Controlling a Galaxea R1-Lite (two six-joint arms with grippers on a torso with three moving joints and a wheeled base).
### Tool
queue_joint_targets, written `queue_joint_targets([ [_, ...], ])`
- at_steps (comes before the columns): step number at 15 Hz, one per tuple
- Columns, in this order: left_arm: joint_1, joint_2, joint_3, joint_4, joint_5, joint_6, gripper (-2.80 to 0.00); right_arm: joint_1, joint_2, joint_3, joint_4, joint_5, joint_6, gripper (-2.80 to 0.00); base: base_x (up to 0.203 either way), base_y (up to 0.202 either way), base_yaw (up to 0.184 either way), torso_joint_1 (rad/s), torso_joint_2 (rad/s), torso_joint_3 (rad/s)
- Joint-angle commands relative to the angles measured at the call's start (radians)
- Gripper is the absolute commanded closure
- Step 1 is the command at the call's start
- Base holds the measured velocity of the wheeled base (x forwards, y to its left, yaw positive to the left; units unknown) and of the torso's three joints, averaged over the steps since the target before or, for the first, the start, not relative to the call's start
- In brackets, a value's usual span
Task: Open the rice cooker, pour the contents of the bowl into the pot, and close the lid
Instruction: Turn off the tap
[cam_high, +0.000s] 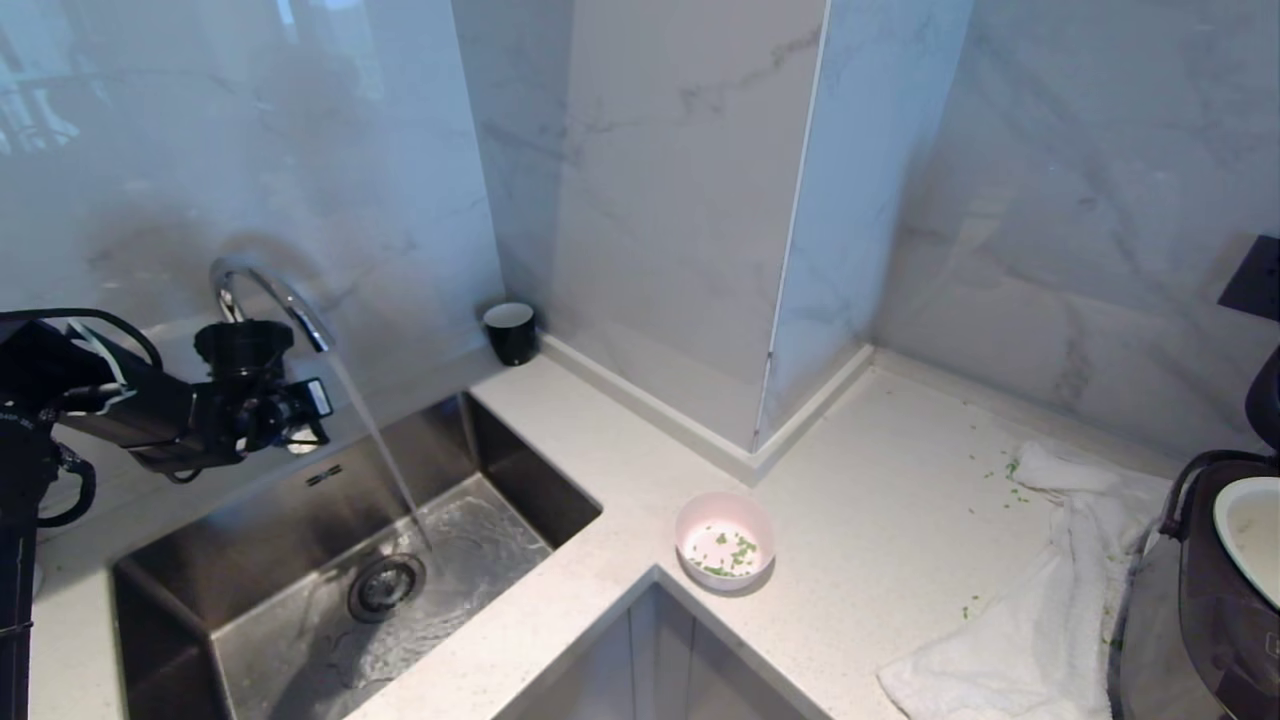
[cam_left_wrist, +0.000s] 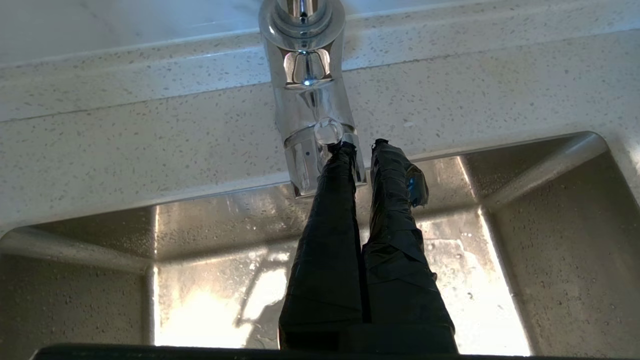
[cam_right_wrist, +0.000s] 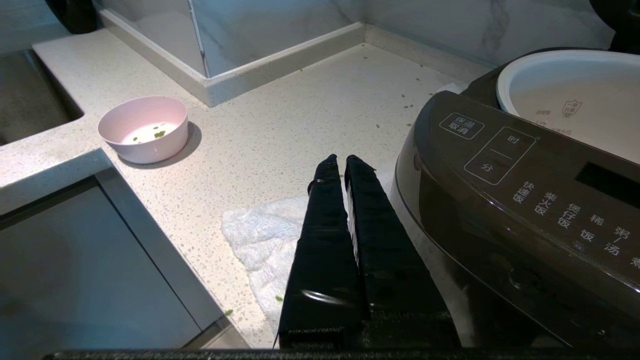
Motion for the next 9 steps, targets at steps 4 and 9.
queue_joint_targets([
  [4,0.015,0.018,-0.016,-0.004,0.005,0.0,0.0,0.0,0.001,0.0,0.0,0.001,0.0,0.0,0.0,0.0,0.0,0.0,0.0,0.0],
  [9,0.007,0.007,-0.008,-0.01,0.005,-0.003,0.0,0.0,0.001,0.0,0.0,0.001,0.001,0.0,0.0,0.0,0.0,0.0,0.0,0.0],
])
